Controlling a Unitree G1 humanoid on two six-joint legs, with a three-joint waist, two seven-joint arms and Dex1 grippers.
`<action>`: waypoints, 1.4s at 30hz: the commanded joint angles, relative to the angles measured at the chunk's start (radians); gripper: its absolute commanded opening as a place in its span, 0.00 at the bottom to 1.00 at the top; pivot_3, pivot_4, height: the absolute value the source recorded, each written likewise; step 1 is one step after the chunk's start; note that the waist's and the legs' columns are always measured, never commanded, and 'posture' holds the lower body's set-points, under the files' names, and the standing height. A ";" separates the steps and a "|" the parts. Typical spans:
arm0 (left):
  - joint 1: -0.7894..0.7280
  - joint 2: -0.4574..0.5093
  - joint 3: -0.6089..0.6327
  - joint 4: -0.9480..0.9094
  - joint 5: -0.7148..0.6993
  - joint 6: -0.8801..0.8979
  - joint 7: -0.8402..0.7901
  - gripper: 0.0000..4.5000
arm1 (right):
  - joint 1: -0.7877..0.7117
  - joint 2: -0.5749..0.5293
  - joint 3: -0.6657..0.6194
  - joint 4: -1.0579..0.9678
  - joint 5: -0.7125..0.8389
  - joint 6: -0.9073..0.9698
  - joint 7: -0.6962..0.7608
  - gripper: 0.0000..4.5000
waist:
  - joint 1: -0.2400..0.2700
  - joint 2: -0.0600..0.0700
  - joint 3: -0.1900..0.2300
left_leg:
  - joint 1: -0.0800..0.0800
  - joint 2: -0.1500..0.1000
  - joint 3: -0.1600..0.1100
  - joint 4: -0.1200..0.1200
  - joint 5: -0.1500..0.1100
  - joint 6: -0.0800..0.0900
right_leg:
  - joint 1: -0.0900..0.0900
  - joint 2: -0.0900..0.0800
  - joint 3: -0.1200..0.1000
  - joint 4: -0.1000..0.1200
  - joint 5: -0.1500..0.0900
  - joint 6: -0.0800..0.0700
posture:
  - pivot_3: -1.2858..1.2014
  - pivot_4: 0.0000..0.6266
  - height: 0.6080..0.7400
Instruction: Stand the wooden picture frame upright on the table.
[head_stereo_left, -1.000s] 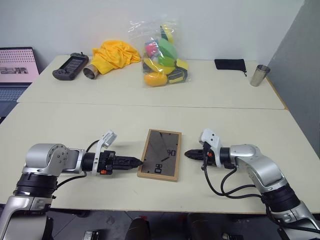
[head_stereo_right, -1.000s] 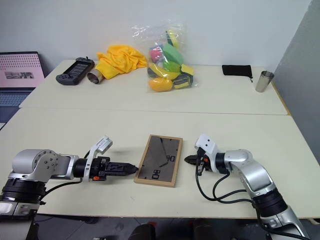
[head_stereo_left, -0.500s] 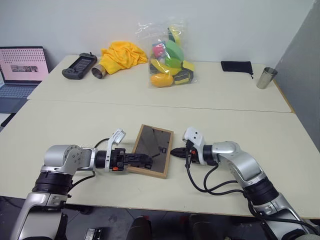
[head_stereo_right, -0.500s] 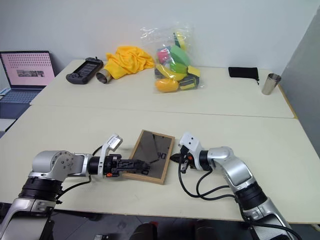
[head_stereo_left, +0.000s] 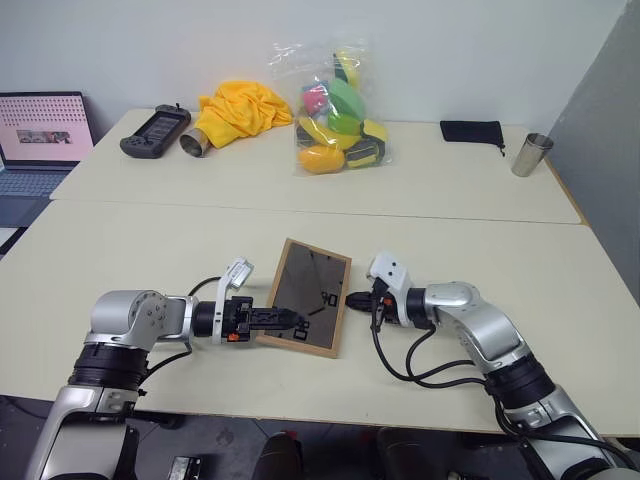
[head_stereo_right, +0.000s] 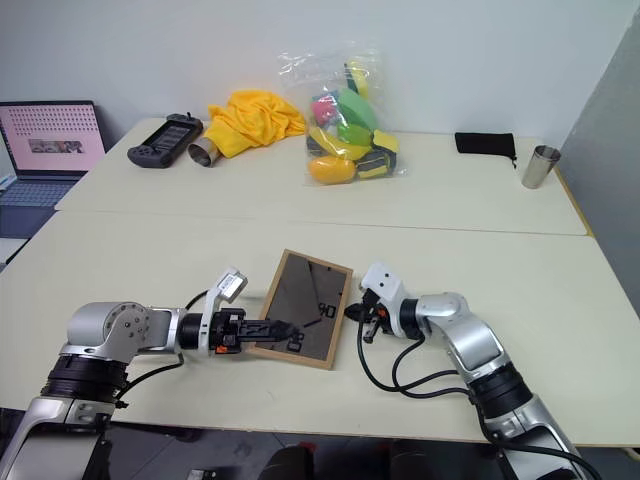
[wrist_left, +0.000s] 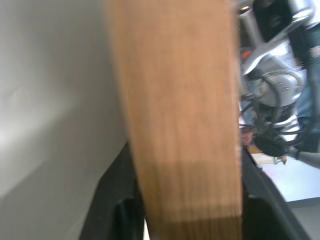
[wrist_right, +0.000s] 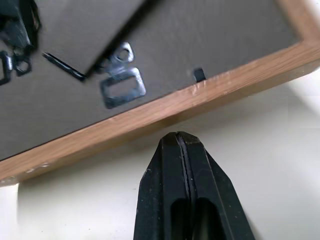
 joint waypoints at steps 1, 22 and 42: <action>-0.039 0.003 0.089 -0.038 -0.032 0.000 0.034 0.28 | -0.024 -0.029 -0.111 -0.040 0.047 0.017 -0.009 0.00 | -0.001 -0.001 0.000 | 0.000 0.000 0.000 0.000 0.000 0.000 | 0.000 0.000 0.000 0.000 0.000 0.000 | 0.52 0.24 1.00; -0.070 -0.135 0.209 -0.195 -0.063 -0.062 0.252 0.28 | -0.311 0.182 -0.204 0.025 0.296 0.274 -0.071 0.98 | -0.017 -0.001 0.001 | -0.001 0.001 0.000 0.000 0.000 0.000 | 0.000 0.000 0.000 0.000 0.000 0.000 | 0.52 0.24 1.00; -0.114 -0.172 0.451 -0.064 -0.330 0.298 0.451 0.28 | -0.070 -0.206 -0.164 -0.076 0.025 -0.352 0.058 0.99 | -0.016 -0.002 0.002 | -0.002 0.000 -0.001 0.000 0.000 0.000 | 0.000 0.000 0.000 -0.002 -0.001 0.002 | 0.52 0.24 1.00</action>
